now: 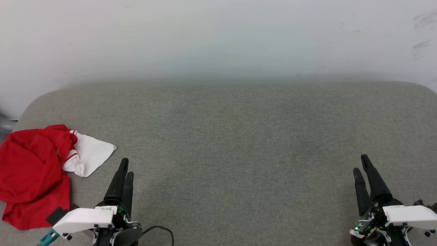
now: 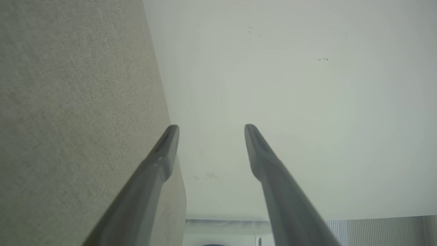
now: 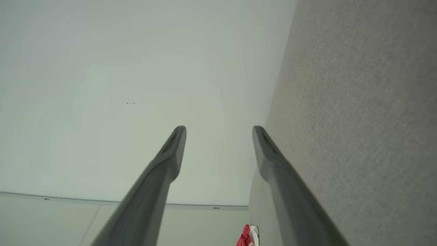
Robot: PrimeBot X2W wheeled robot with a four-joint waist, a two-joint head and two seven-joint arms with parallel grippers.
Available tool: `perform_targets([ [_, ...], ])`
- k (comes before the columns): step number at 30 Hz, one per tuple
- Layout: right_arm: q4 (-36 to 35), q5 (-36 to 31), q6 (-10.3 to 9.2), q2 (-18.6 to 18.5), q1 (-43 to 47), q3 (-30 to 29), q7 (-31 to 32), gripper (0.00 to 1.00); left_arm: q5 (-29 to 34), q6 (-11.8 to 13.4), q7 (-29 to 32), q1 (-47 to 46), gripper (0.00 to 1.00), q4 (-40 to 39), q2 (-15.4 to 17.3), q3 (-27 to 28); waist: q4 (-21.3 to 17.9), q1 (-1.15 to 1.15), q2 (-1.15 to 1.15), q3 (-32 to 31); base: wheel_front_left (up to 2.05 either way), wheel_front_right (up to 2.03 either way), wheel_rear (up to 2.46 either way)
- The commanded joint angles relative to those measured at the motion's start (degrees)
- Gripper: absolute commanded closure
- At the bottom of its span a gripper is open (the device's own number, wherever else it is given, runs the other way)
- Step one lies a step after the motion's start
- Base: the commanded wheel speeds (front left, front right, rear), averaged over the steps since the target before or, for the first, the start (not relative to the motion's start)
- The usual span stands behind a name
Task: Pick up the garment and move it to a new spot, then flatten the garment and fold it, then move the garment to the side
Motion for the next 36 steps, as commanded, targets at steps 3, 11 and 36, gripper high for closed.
perform_targets([
  [3, -2.91, -1.04, 0.01, -0.13, -0.16, 0.88, -1.28, 0.00, 0.89, -0.08, -1.34, -0.91, 0.00, -3.33, 0.10, -1.07, 0.07, 0.00, 0.00, -0.11, 0.00, 0.00, 0.00],
  [11, -5.39, -3.61, 0.01, -0.14, 0.68, 1.85, -3.32, 0.00, 4.08, -0.09, -3.36, -0.27, 0.00, -7.01, 0.11, -2.73, 0.26, 0.00, 0.00, -0.35, 0.00, 0.00, 0.00],
  [36, -10.75, -42.79, 0.01, -0.26, 2.68, 1.32, -5.32, 0.00, 38.31, -0.13, -8.51, 1.55, 0.00, -9.49, 2.04, -6.29, 1.03, 0.00, 0.00, -0.91, 0.00, 0.00, 0.00],
])
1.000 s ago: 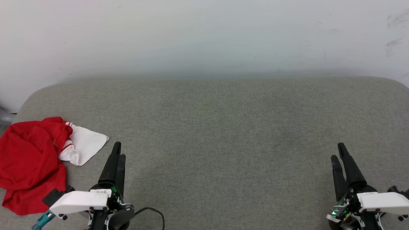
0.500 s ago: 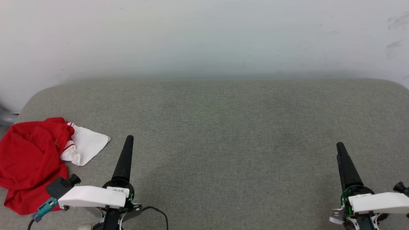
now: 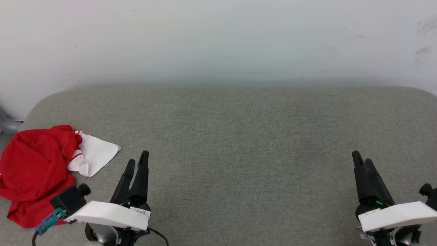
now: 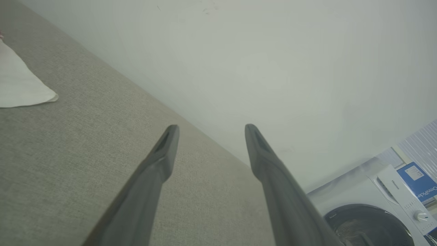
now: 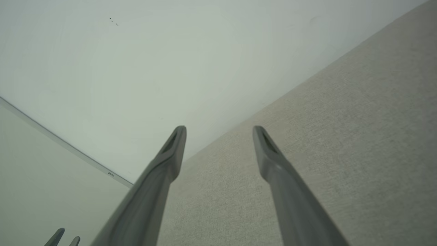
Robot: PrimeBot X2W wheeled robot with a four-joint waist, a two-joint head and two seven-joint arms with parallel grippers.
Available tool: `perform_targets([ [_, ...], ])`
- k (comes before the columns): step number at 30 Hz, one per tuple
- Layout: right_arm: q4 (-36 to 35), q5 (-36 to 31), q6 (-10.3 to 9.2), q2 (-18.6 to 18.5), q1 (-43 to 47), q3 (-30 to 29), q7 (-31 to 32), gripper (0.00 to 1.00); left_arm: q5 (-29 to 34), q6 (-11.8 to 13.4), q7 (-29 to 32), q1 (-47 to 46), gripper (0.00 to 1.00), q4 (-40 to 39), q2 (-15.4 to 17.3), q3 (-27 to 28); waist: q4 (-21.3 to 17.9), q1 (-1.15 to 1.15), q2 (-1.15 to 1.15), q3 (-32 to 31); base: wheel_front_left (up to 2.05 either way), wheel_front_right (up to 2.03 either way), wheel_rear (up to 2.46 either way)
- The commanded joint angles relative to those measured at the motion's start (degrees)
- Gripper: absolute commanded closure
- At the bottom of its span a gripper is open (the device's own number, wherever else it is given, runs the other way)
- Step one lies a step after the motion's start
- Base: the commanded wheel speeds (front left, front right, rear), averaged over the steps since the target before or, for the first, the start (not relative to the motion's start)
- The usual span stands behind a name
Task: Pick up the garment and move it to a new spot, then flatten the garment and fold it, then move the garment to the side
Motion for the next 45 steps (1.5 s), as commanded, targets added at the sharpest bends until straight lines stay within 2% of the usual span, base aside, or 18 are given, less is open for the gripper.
perform_targets([
  [1, -1.54, -2.80, 0.00, 0.00, 0.02, -0.14, 0.05, 0.00, 2.57, -0.13, -0.52, -0.11, 0.00, -0.76, 0.41, 0.02, 0.06, 0.00, 0.00, -0.01, 0.00, 0.00, 0.00],
  [9, -4.09, -13.66, 0.00, 0.12, 1.34, -0.39, 0.92, 0.00, 12.83, -0.14, -1.95, -0.11, 0.00, -0.53, 1.42, -0.39, 0.24, 0.00, 0.00, -0.12, 0.00, 0.00, 0.00],
  [10, -4.95, -16.69, 0.00, 0.13, 1.65, -0.29, 1.32, 0.00, 16.10, 0.00, -2.47, -0.10, 0.00, -0.60, 1.75, -0.59, 0.23, 0.00, 0.00, -0.19, 0.00, 0.00, 0.00],
  [14, -5.95, -20.19, 0.00, 0.14, 2.15, -0.27, 1.86, 0.00, 19.77, 0.28, -3.15, 0.00, 0.00, -0.77, 2.06, -0.97, 0.25, 0.00, 0.00, -0.24, 0.00, 0.00, 0.00],
  [28, -8.95, -30.57, 0.00, 0.15, 3.31, -0.87, 2.88, 0.00, 29.84, 1.71, -5.30, 0.22, 0.00, 0.53, 3.23, -2.30, 0.57, 0.00, 0.00, -0.52, 0.00, 0.00, 0.00],
  [45, -11.25, -39.53, 0.00, 0.17, 4.76, -1.62, 3.16, 0.00, 39.09, 2.93, -7.77, -0.02, 0.00, 2.33, 3.78, -3.69, 0.55, 0.00, 0.00, -0.63, 0.00, 0.00, 0.00],
])
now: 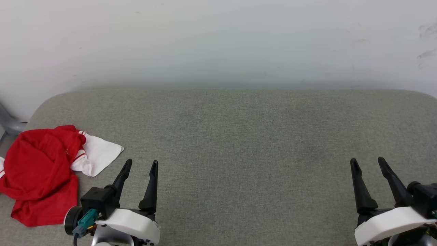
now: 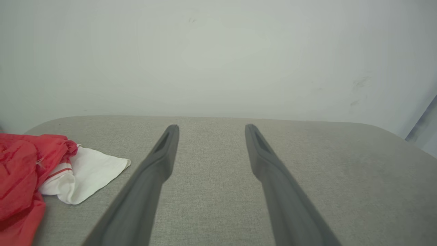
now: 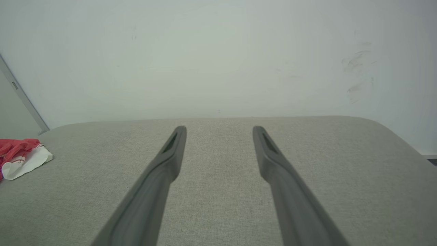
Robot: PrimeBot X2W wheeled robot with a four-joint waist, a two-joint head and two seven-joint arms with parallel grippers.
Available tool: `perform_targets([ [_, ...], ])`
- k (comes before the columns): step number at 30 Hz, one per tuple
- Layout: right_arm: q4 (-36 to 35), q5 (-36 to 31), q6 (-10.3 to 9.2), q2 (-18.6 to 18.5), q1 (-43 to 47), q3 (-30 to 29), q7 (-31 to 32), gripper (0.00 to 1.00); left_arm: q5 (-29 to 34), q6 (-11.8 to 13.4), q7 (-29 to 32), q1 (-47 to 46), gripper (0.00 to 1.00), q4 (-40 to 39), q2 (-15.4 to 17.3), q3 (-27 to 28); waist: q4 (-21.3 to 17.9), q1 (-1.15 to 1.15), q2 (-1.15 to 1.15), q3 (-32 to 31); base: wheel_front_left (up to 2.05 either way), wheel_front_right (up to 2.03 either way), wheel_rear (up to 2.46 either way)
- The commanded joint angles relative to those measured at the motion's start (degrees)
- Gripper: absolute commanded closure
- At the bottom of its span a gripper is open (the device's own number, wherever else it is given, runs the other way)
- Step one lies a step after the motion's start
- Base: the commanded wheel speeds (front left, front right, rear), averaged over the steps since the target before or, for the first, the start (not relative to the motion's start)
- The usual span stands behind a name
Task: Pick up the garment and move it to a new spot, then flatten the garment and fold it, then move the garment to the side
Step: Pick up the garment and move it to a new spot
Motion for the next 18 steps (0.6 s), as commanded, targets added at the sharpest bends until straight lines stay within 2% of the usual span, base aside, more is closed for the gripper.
perform_targets([
  [1, -0.76, -1.30, 0.00, 0.02, 0.41, -0.18, -0.20, 0.00, 1.17, 0.35, -0.50, -0.11, 0.00, -0.24, -0.01, 0.07, -0.01, 0.00, 0.00, -0.02, 0.00, 0.00, 0.00],
  [10, -0.91, -2.41, -0.01, 0.02, 0.88, -1.03, -1.11, 0.00, 2.86, -0.21, -1.55, -0.29, 0.00, 0.37, -0.93, 0.99, 1.20, 0.00, 0.00, 0.01, 0.00, 0.00, 0.00],
  [18, -1.05, -5.19, -0.01, 0.03, 0.99, -0.47, -1.82, 0.00, 4.67, -0.12, -2.52, -1.23, 0.00, 2.43, -1.58, 2.69, 5.89, 0.00, 0.00, 0.04, 0.00, 0.00, 0.00],
])
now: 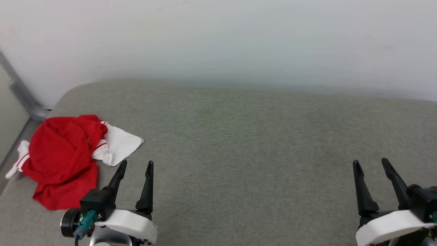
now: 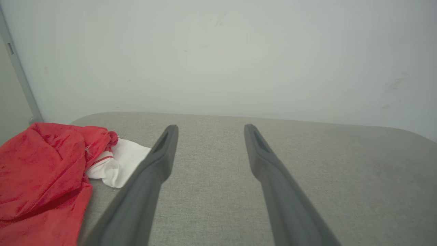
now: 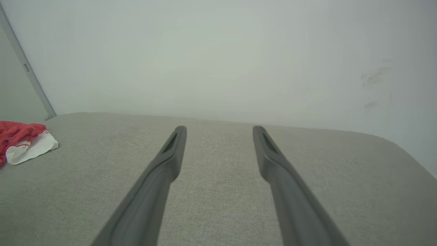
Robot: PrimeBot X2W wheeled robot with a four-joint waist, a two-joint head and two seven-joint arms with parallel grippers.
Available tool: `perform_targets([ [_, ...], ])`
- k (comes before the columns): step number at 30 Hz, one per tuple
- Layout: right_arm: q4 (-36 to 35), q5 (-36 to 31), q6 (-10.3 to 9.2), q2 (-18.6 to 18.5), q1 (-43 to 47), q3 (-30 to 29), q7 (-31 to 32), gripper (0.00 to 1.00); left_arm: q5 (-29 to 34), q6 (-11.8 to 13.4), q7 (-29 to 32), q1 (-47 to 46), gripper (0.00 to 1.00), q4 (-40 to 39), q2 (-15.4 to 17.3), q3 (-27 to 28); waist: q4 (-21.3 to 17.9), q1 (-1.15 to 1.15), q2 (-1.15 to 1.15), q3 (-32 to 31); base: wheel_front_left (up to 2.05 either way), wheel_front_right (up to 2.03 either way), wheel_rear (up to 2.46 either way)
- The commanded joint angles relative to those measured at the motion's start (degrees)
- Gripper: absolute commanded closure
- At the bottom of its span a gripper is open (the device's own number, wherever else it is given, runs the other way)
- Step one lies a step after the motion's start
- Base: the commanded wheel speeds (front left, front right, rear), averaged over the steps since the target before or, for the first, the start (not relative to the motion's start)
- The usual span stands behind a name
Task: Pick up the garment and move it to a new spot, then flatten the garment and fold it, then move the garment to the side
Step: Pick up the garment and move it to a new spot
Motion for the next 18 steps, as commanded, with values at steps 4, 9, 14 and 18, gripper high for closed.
perform_targets([
  [4, -0.36, -2.53, -0.02, 0.03, 0.21, 0.85, -0.27, 0.00, 1.94, 0.21, -0.85, -1.01, 0.00, 1.16, -0.23, 1.15, 5.19, 0.00, 0.00, 0.10, 0.00, 0.00, 0.00],
  [9, -0.72, -4.88, -0.03, 0.01, 0.19, 1.60, -0.33, 0.00, 2.90, -0.02, -1.39, -1.09, 0.00, 1.97, -0.45, 2.22, 10.02, 0.00, 0.00, 0.26, 0.00, 0.00, 0.00],
  [14, -0.97, -6.03, -0.03, 0.03, 0.10, 2.18, -0.28, 0.00, 3.44, -0.23, -1.78, -1.10, 0.00, 2.51, -0.61, 3.18, 13.98, 0.00, 0.00, 0.29, 0.00, 0.00, 0.00],
  [18, -0.38, -5.82, -0.03, 0.02, -0.53, 2.35, -0.14, 0.00, 2.83, -0.36, -1.67, -1.30, 0.00, 3.16, -0.70, 3.92, 17.37, 0.00, 0.00, 0.36, 0.00, 0.00, 0.00],
])
